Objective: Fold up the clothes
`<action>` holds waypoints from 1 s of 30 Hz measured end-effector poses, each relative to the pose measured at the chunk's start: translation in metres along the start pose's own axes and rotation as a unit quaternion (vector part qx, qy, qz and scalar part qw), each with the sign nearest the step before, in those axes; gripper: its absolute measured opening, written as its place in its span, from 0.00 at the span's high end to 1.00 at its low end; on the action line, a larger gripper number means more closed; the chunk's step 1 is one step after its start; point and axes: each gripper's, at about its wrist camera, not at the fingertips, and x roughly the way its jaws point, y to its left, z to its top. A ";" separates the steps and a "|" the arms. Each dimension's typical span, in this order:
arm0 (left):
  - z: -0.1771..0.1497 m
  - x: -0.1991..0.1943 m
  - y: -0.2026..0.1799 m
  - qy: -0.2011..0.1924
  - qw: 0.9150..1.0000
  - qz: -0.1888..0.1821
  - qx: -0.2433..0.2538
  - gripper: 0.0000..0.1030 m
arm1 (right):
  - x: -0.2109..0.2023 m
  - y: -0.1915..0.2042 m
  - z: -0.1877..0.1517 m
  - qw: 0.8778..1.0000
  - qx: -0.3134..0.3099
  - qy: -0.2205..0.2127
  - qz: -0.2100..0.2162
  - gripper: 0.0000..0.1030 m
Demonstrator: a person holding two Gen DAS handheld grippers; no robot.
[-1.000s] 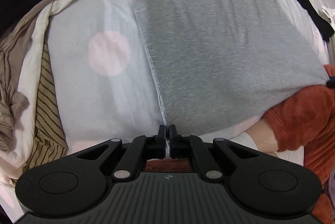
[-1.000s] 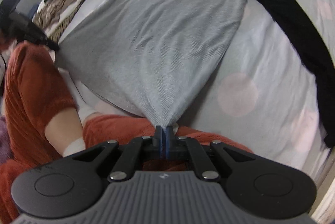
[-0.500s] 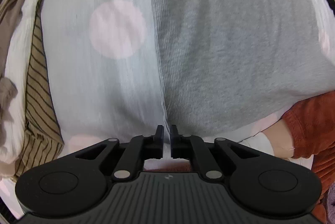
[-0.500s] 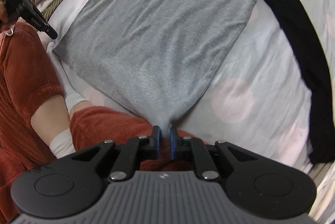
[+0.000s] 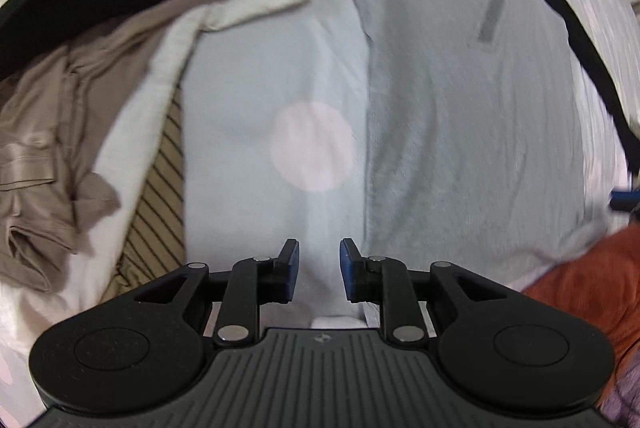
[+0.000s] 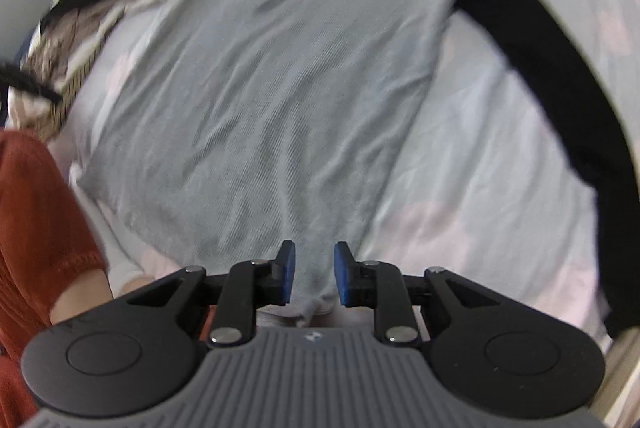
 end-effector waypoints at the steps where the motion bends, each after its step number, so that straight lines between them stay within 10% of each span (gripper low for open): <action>1: 0.001 0.000 0.002 -0.003 1.000 -0.003 -0.005 0.81 | 0.009 0.004 0.003 1.000 -0.010 0.019 -0.005 0.76; 9: -0.003 0.001 0.016 -0.008 1.000 -0.005 -0.008 0.78 | 0.072 0.023 0.005 0.978 -0.080 0.191 -0.013 0.78; 13: -0.005 -0.005 0.029 -0.033 0.999 0.002 -0.017 0.78 | 0.065 0.033 0.011 0.977 -0.101 0.188 -0.020 0.78; 21: -0.006 -0.056 0.071 -0.137 0.989 0.024 -0.058 0.74 | 0.010 0.003 -0.001 0.999 -0.020 0.011 -0.040 0.68; 30: -0.007 -0.118 0.144 -0.263 0.952 0.096 -0.125 0.62 | -0.017 -0.037 -0.019 0.975 0.113 -0.175 -0.073 0.62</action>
